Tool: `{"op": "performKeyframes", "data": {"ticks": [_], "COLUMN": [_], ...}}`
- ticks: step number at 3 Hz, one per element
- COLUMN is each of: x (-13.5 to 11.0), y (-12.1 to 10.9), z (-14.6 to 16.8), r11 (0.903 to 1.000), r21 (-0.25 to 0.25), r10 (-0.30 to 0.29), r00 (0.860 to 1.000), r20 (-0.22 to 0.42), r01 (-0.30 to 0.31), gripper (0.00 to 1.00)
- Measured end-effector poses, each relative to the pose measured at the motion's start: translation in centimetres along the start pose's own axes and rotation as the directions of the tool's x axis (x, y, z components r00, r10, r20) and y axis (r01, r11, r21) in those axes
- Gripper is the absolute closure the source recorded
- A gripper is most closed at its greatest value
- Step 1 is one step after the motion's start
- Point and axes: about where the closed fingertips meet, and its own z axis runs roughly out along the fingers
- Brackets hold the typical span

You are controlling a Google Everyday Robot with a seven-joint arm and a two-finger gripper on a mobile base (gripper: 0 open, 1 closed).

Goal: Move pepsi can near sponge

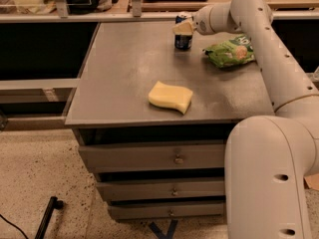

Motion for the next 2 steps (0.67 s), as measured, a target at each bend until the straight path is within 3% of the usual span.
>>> {"op": "performKeyframes", "data": {"ticks": [1,2], "x": [0.0,-0.8], "y": [-0.3,-0.1], "z": [-0.1,-1.8], "r11": [1.0,0.9992], "r21": [-0.006,-0.034], "r10": [0.004,0.021], "r00": [1.0,1.0], "r20": [-0.008,0.015], "r01": [-0.004,-0.021], "gripper": [0.88,1.0]}}
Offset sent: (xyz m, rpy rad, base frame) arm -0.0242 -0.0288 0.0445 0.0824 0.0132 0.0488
